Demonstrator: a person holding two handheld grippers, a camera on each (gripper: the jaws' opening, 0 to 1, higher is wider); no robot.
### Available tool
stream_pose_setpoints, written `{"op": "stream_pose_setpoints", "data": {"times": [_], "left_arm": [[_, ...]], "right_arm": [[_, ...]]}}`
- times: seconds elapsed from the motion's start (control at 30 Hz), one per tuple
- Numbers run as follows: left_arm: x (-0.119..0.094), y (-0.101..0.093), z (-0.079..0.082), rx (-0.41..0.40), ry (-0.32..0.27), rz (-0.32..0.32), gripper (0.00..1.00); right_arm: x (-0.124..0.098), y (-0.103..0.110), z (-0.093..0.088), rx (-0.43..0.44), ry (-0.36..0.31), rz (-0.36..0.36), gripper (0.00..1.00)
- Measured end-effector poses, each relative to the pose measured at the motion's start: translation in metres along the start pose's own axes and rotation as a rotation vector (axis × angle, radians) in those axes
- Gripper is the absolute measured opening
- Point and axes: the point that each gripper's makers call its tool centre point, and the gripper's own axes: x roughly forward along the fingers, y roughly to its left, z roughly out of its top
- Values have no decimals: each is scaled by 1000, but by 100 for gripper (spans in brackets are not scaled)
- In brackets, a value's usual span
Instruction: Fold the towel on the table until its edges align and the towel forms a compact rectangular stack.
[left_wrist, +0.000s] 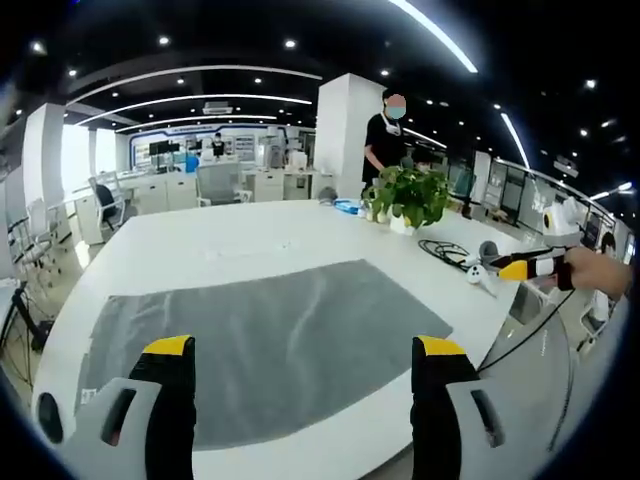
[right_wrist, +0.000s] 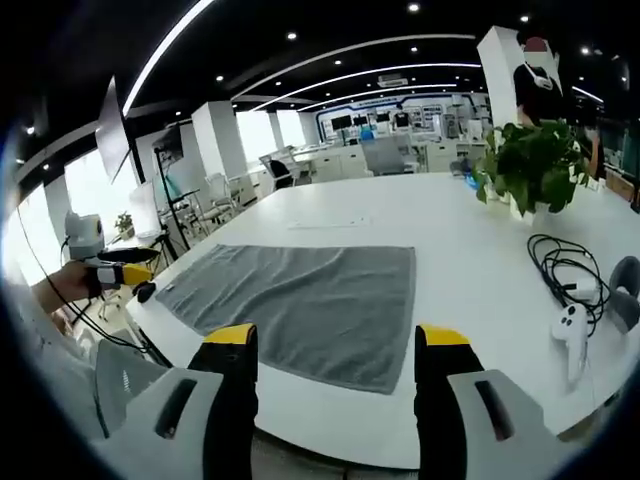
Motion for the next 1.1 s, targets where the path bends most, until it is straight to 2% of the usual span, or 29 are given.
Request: {"op": "stream_pose_setpoints", "data": {"times": [1.1], "left_arm": [[3,-7,-1,8,14,-28,91]], "right_arm": [[-3,-2,-2,11,4,-5,62]]}}
